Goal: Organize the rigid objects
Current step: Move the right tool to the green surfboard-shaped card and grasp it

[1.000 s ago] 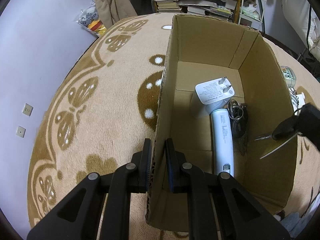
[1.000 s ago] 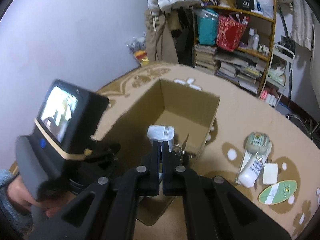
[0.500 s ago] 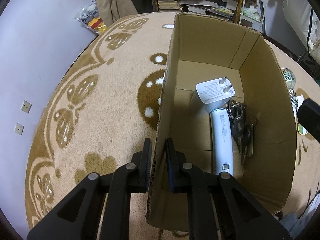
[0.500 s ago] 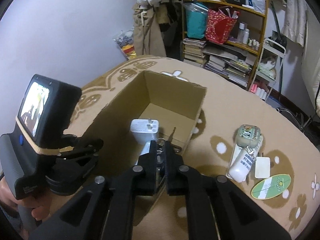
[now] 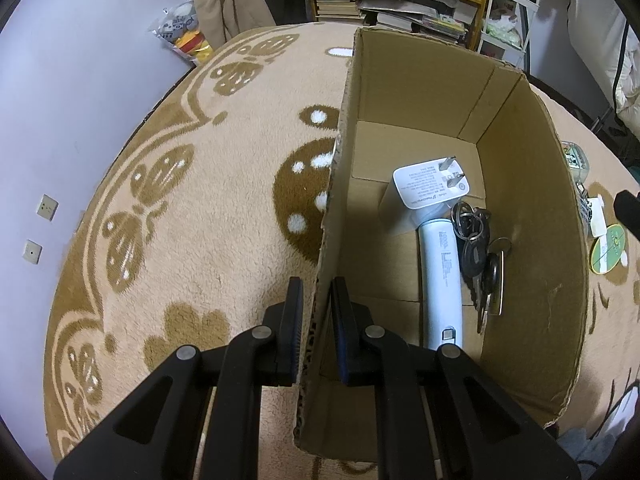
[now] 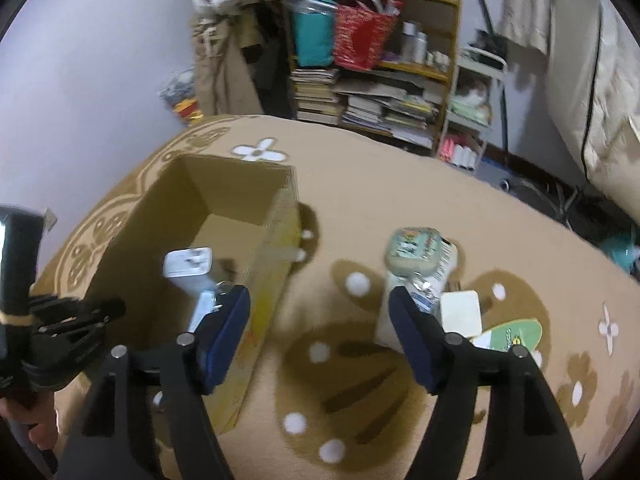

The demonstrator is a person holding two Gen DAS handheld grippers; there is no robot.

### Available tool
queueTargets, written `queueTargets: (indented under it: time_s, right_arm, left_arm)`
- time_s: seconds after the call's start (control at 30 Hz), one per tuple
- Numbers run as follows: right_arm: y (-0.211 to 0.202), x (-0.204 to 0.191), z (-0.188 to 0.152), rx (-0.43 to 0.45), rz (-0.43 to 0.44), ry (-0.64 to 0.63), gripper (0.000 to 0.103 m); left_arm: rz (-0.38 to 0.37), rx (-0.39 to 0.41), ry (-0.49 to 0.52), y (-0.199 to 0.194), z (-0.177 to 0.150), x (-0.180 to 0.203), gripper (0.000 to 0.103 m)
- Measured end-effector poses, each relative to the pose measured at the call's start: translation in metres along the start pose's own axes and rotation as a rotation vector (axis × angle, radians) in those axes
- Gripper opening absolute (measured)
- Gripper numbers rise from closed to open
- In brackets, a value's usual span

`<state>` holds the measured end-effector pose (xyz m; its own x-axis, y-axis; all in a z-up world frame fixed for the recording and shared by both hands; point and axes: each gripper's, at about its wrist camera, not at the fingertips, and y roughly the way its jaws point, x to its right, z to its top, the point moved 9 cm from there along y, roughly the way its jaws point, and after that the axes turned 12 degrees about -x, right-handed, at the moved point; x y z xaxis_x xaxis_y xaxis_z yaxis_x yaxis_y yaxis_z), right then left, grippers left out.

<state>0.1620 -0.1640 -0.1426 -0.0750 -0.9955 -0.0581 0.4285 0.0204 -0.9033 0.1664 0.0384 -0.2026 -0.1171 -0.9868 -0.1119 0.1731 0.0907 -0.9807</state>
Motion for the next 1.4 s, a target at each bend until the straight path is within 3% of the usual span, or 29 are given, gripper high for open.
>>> queueTargets:
  time_s: [0.07, 0.47, 0.57, 0.77, 1.07, 1.4]
  right_arm:
    - [0.003, 0.014, 0.000, 0.003, -0.017, 0.027, 0.086]
    - [0.039, 0.117, -0.007, -0.050, -0.085, 0.251, 0.087]
    - [0.044, 0.138, -0.011, -0.051, -0.100, 0.311, 0.098]
    - [0.052, 0.176, -0.021, -0.056, -0.131, 0.420, 0.099]
    - [0.070, 0.220, -0.042, -0.090, -0.123, 0.581, 0.099]
    - [0.093, 0.237, -0.055, -0.159, -0.157, 0.618, 0.099]
  left_arm:
    - [0.003, 0.001, 0.001, 0.000, 0.000, -0.001, 0.014]
    - [0.028, 0.003, 0.012, -0.001, 0.000, 0.002, 0.015]
    - [0.033, 0.004, 0.014, -0.001, -0.001, 0.002, 0.015]
    - [0.038, 0.006, 0.018, -0.001, -0.002, 0.003, 0.014]
    - [0.057, 0.009, 0.031, -0.002, -0.001, 0.004, 0.013]
    - [0.067, 0.011, 0.037, -0.002, -0.001, 0.005, 0.013]
